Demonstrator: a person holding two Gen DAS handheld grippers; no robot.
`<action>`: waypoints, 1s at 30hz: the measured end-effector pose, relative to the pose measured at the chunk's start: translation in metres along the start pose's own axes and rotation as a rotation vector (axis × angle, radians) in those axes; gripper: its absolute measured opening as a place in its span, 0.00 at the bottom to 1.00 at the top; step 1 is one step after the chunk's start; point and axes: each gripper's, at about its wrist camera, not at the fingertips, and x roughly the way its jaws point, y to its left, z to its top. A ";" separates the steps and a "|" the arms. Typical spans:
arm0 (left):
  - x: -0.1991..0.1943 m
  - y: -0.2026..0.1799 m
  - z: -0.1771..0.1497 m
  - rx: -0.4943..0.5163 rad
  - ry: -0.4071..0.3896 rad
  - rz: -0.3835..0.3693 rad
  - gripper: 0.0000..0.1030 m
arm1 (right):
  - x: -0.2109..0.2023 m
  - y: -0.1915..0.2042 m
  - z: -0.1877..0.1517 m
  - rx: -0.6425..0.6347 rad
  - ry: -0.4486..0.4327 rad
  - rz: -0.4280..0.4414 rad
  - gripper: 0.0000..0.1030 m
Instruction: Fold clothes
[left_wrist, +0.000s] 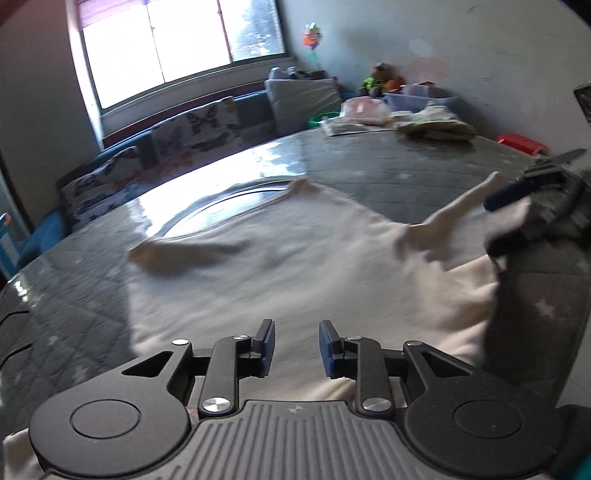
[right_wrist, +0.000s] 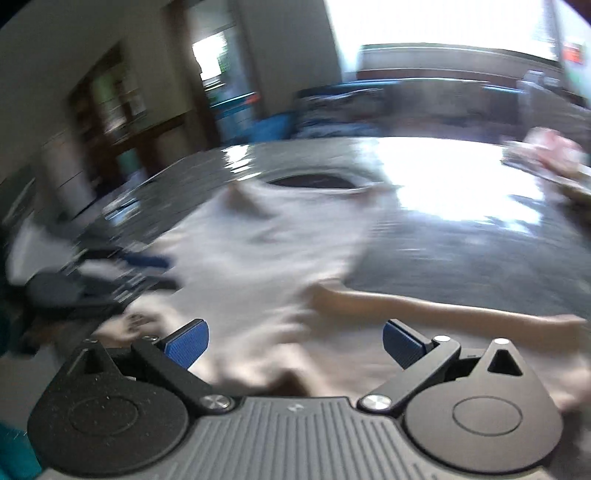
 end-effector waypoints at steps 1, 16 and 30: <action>0.001 -0.004 0.000 0.002 0.003 -0.014 0.29 | -0.006 -0.017 -0.001 0.039 -0.012 -0.048 0.99; -0.022 -0.026 -0.027 0.037 0.002 -0.065 0.43 | -0.013 -0.111 -0.016 0.124 0.013 -0.391 0.97; -0.045 -0.017 -0.040 0.041 -0.009 -0.075 0.23 | -0.004 0.010 0.005 -0.159 -0.005 -0.107 0.86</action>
